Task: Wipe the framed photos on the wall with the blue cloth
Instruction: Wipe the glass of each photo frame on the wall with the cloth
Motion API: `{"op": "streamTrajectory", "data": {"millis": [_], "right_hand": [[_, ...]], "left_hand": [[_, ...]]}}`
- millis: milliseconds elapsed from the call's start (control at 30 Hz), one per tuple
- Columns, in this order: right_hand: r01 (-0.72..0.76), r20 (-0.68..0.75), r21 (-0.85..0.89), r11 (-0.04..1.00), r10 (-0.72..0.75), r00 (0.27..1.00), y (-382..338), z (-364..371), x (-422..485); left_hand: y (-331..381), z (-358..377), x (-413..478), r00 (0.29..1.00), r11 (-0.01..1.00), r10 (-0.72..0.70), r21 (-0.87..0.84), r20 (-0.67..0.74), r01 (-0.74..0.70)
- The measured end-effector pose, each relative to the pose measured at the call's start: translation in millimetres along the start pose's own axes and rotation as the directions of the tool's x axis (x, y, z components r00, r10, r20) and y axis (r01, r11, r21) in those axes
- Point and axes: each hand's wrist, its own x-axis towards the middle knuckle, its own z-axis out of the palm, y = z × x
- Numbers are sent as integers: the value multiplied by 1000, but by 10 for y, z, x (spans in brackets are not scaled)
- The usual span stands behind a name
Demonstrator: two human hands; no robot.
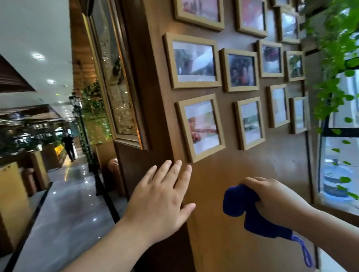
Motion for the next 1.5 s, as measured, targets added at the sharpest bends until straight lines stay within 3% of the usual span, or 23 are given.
{"op": "streamTrajectory", "data": {"millis": [267, 433, 533, 600, 700, 767, 900, 1033, 1133, 1333, 1500], "right_hand": [[-78, 16, 153, 985, 77, 997, -145, 280, 888], [-150, -93, 263, 953, 179, 979, 23, 166, 1418], [-184, -135, 401, 897, 257, 957, 224, 51, 1677], [-207, -133, 558, 803, 333, 934, 377, -29, 1842], [-119, -200, 750, 650, 395, 897, 540, -140, 2102], [16, -363, 741, 671, 380, 851, 596, -182, 2312], [234, -606, 618, 751, 264, 751, 527, -144, 2683], [349, -640, 452, 821, 25, 768, 456, 79, 2964], [470, -649, 214, 856, -235, 724, 430, 371, 3057], [674, -503, -107, 731, -624, 598, 725, 977, 2908], [723, -425, -326, 609, -778, 463, 1014, 1003, 3043]], "left_hand": [[-545, 570, 465, 999, 997, 23, 68, -32, -21], [-711, 817, 934, 998, 996, 37, 84, -54, -33], [-691, 942, 1176, 997, 997, 40, 76, -60, -36], [-670, 1034, 1323, 996, 995, 48, 90, -75, -42], [-651, 1165, 1580, 994, 993, 20, 119, -109, -7], [-620, 1257, 1762, 992, 990, -18, 137, -124, 35], [-594, 1402, 2021, 988, 976, -96, 185, -123, 118], [-572, 1551, 2201, 978, 947, -183, 250, -101, 203], [-553, 1644, 2213, 973, 933, -203, 280, -113, 227], [-549, 1654, 2185, 969, 925, -210, 294, -131, 241], [-523, 1703, 2208, 970, 909, -190, 347, -150, 232]]}}
